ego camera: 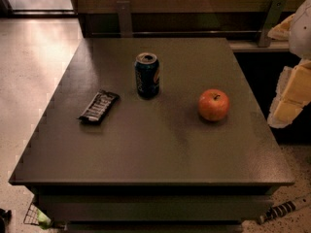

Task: Pick pepsi can

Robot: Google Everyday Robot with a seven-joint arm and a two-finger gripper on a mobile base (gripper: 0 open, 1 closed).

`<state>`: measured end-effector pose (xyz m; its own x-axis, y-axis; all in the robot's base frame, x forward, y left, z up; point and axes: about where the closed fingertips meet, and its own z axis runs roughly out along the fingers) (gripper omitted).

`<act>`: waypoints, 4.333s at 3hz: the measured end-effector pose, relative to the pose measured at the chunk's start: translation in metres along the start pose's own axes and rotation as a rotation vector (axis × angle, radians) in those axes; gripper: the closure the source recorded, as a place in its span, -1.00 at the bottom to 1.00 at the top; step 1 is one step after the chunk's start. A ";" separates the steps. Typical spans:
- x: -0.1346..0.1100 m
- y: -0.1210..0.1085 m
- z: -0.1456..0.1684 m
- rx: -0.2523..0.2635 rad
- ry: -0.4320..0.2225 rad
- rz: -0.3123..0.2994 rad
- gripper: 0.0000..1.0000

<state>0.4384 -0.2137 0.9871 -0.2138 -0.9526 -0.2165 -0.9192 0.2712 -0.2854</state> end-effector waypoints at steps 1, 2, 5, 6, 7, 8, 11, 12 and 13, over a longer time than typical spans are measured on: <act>0.000 0.000 0.000 0.000 0.000 0.000 -1.00; -0.004 -0.004 0.008 0.000 -0.048 0.011 -1.00; -0.099 -0.020 0.084 -0.056 -0.627 0.086 -1.00; -0.124 -0.016 0.105 -0.089 -0.741 0.117 -1.00; -0.155 -0.018 0.127 -0.102 -0.862 0.115 -1.00; -0.190 -0.025 0.146 -0.069 -0.962 0.077 -1.00; -0.214 -0.068 0.165 -0.022 -1.045 0.153 -0.95; -0.206 -0.081 0.169 -0.023 -1.074 0.200 -0.50; -0.212 -0.082 0.175 -0.041 -1.099 0.216 -0.03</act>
Offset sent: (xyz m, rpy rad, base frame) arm 0.0225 0.0090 -0.0217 0.1523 -0.0171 0.0130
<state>0.6169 -0.0101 0.8930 0.0193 -0.2410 -0.9703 -0.9126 0.3922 -0.1156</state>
